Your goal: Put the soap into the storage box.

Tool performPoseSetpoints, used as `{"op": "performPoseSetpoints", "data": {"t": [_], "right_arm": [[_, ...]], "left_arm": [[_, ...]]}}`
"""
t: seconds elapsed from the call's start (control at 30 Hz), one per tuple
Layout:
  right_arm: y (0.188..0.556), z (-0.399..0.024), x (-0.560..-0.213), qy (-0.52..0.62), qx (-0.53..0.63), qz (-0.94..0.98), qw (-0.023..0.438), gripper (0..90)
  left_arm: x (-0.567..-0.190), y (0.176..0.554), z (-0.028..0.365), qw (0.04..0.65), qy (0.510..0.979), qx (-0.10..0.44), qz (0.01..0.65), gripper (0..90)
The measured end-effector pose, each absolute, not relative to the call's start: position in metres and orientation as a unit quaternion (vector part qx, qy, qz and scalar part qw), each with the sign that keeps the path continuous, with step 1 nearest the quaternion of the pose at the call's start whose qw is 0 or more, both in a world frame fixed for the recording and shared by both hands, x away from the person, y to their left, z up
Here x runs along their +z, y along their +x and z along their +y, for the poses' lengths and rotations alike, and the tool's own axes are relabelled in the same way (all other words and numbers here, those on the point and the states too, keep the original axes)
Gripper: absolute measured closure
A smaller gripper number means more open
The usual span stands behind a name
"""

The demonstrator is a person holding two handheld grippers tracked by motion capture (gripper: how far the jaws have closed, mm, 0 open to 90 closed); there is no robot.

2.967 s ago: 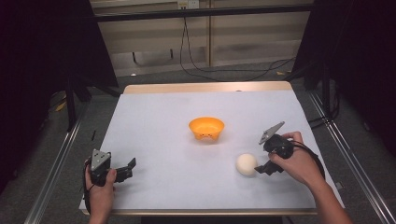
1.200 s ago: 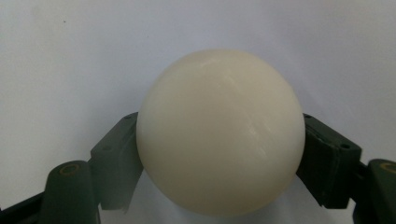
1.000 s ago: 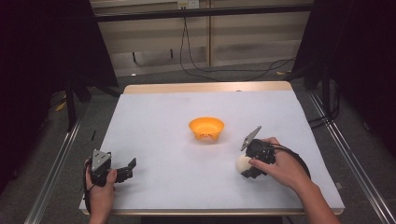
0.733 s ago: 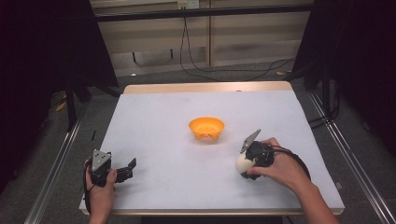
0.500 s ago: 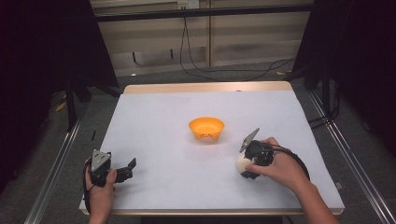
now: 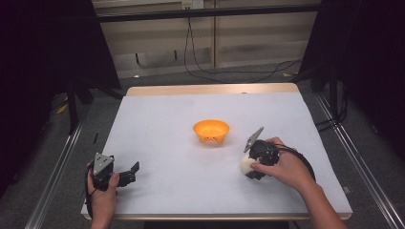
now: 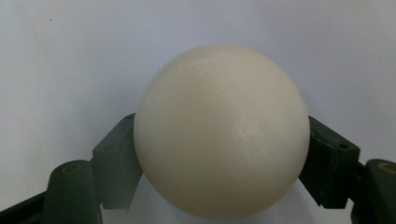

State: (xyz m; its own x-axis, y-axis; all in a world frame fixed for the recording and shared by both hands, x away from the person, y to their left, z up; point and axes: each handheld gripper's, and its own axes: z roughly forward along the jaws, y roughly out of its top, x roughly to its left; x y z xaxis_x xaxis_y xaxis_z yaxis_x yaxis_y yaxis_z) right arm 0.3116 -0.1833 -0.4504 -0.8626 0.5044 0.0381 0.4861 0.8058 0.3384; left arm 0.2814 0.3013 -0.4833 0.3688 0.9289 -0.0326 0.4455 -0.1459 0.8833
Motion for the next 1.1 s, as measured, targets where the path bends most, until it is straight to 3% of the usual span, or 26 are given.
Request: {"op": "performPoseSetpoints", "data": {"t": [1.1], "right_arm": [[0.347, -0.168, -0.428, 0.242, 0.176, 0.954, 0.019, 24.5]], "left_arm": [[-0.483, 0.281, 0.302, 0.437, 0.701, 0.276, 0.491, 0.1]]}}
